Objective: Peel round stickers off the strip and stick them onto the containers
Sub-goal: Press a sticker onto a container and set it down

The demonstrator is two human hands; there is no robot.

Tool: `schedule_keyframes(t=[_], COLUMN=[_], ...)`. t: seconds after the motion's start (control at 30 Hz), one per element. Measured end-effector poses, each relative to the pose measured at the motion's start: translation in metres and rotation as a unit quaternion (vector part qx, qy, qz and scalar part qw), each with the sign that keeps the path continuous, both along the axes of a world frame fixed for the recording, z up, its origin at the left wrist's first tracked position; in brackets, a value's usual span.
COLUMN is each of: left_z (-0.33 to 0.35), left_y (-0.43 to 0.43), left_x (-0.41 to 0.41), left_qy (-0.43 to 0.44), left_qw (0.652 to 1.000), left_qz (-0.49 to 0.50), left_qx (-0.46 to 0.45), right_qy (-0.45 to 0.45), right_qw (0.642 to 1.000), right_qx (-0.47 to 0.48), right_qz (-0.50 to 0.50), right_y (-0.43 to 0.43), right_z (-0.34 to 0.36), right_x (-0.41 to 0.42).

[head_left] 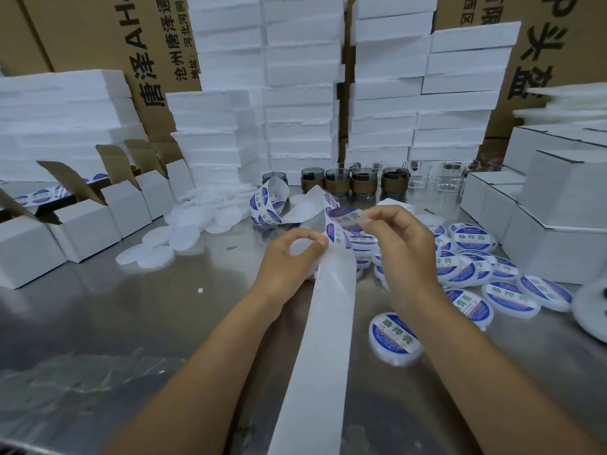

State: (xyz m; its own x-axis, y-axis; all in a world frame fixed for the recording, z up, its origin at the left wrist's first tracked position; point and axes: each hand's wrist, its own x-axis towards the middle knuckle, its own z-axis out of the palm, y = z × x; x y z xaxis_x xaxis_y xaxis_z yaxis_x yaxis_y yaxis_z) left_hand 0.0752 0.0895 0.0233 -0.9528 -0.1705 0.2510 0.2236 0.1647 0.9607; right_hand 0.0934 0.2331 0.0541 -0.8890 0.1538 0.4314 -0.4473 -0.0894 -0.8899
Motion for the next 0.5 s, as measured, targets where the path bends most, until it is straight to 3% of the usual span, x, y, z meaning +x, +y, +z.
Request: schedule_keyframes(t=[0.1,0.27,0.33,0.43,0.5], left_z=[0.003,0.016,0.020,0.024,0.024], left_y=[0.000,-0.009,-0.009,-0.001,0.004], left_x=[-0.003,-0.004,-0.002,0.003,0.006], left_qy=[0.006,0.066,0.054,-0.042,-0.095], left_qw=[0.998,0.975,0.974,0.951,0.937], left_qz=[0.061,0.116,0.070,-0.057,-0.105], left_qx=[0.030,0.178,0.208,0.303,0.319], right_qy=[-0.037,-0.100,-0.110,-0.116,-0.117], right_qw=[0.997,0.983,0.978,0.976,0.977], right_qx=[-0.054,-0.108,-0.118,-0.107,-0.092], right_qz=[0.030,0.106,0.132,0.153,0.154], right_y=[0.001,0.001,0.000,-0.003,-0.004], right_z=[0.003,0.007,0.008,0.008,0.006], right_x=[0.001,0.002,0.001,0.000,0.000])
